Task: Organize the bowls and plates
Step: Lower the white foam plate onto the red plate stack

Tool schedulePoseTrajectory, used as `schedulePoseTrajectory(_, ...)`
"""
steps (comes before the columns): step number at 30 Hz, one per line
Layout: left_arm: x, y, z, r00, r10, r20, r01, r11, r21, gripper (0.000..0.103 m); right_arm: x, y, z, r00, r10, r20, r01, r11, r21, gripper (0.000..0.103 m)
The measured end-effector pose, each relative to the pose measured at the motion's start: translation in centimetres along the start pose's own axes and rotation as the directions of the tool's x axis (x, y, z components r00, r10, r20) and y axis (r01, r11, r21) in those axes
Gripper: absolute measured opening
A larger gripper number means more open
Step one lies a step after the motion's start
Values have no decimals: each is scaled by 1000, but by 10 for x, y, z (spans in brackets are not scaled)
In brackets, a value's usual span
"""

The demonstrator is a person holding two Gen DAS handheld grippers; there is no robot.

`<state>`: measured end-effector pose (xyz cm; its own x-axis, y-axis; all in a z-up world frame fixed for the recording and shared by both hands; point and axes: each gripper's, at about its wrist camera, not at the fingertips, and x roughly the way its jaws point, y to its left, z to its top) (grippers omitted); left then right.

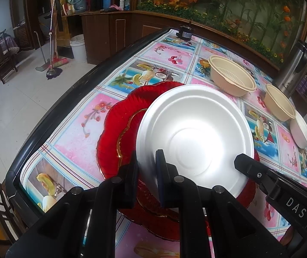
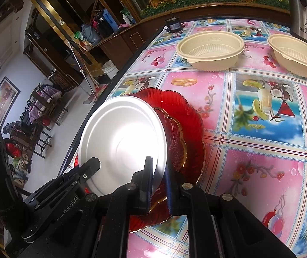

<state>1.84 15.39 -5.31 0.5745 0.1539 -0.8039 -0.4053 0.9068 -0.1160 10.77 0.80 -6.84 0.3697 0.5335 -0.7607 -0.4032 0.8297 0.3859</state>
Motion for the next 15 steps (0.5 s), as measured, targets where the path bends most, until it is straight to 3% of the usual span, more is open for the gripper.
schedulePoseTrajectory(15,7,-1,-2,1000,1,-28,-1,1000,1,13,7,-2,-2,1000,-16,-25,16,1000,4,14)
